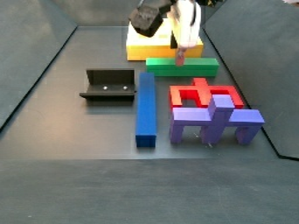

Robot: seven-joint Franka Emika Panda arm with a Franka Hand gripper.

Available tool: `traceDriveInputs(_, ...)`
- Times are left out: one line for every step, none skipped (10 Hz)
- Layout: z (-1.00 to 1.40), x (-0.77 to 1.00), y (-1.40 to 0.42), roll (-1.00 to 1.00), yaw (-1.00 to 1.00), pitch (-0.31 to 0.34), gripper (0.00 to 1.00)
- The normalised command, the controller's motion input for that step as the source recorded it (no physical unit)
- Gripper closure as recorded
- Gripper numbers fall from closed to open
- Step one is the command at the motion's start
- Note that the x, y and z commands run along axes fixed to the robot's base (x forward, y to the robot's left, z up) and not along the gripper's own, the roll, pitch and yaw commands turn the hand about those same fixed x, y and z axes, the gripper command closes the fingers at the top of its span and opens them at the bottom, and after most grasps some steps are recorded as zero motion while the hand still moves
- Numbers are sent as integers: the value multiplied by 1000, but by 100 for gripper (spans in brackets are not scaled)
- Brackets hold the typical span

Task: Pick up the green object. Move up. Move to above the board. Insert the green object.
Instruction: Pick up the green object.

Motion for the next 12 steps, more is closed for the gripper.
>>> traceDriveInputs(-354, -300, -23, -83, -520, 146, 0)
traceDriveInputs(-283, -220, -97, -49, -406, 113, 0)
traceDriveInputs(-180, -120, -103, -13, -169, 69, 0)
traceDriveInputs(-171, 0, -26, 0, 0, 64, 0)
traceDriveInputs(-223, 0, 0, 3, 83, 54, 0)
traceDriveInputs(-237, -40, 0, 17, 100, 36, 0)
traceDriveInputs(-197, -169, 0, 19, 103, 1, 0)
traceDriveInputs(-143, -211, 0, 10, 66, 0, 0)
traceDriveInputs(-106, -246, 0, 7, 20, 0, 0)
traceDriveInputs(-69, -266, 0, 23, 0, 3, 0)
traceDriveInputs(0, 0, 0, 0, 40, 0, 0)
traceDriveInputs(0, 0, 0, 0, 0, 0, 0)
